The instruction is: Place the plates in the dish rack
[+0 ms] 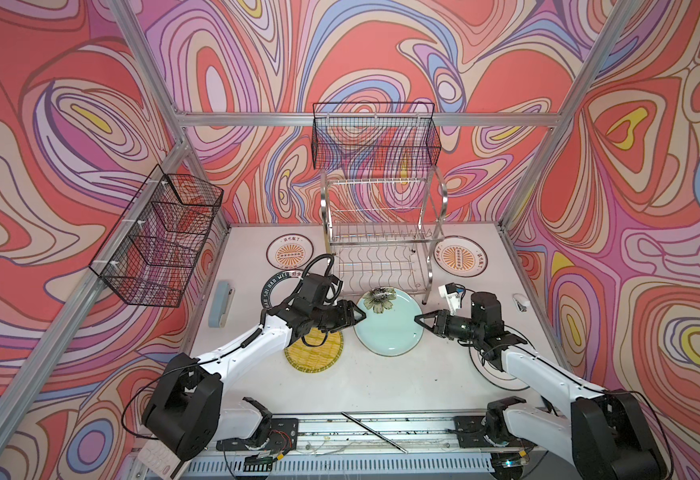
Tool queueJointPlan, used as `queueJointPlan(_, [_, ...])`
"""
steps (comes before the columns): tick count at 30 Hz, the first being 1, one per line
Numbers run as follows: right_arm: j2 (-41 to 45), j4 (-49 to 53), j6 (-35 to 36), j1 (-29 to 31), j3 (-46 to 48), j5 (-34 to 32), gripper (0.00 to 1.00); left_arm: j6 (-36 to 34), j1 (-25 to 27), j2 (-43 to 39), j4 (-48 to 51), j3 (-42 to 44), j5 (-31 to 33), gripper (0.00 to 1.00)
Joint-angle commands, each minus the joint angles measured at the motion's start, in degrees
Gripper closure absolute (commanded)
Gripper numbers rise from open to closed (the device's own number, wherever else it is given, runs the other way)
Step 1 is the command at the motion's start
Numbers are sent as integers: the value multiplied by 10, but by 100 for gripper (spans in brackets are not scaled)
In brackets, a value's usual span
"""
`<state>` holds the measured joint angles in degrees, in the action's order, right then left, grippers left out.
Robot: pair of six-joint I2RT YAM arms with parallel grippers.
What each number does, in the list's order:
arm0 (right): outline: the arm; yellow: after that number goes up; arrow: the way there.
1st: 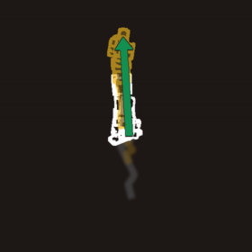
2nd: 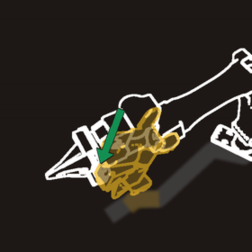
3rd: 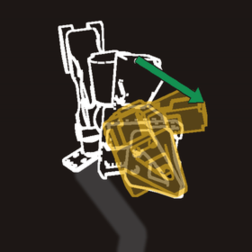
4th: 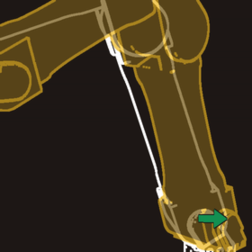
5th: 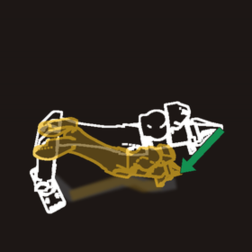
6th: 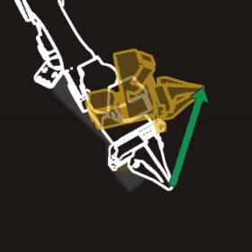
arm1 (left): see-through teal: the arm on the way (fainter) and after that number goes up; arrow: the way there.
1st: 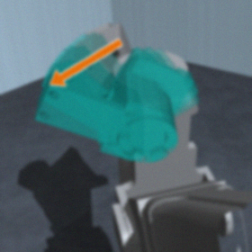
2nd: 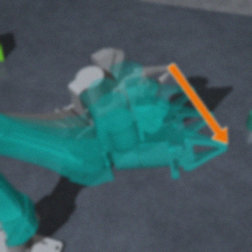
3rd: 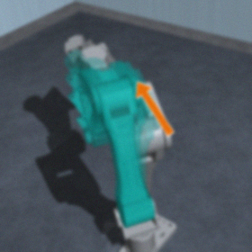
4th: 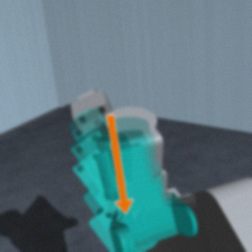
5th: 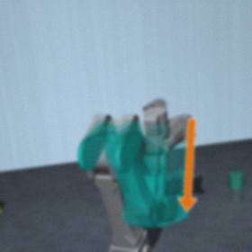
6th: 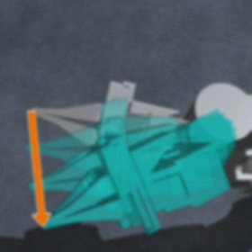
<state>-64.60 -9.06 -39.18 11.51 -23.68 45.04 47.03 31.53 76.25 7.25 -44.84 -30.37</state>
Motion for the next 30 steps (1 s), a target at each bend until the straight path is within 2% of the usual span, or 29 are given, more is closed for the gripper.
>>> queueJointPlan(1, [-4,-84,-19,8,-27,40,100,26,3,0,-53,14,-5,60])
queueJointPlan(3, [-10,-95,-24,11,-29,40,100,32,4,-4,-67,23,-1,67])
queueJointPlan(9, [-23,-115,-33,26,-34,33,100,71,4,-28,-140,66,21,77])
queueJointPlan(18, [-44,-155,-66,52,-34,17,100,108,5,-55,-214,115,47,99])
queueJointPlan(23, [-52,-176,-78,66,-37,9,100,107,6,-63,-221,123,50,100])
queueJointPlan(26, [-56,-189,-87,72,-39,10,93,111,6,-68,-241,132,52,100])
queueJointPlan(30, [-57,-213,-96,78,-35,10,89,116,6,-83,-286,144,75,100])
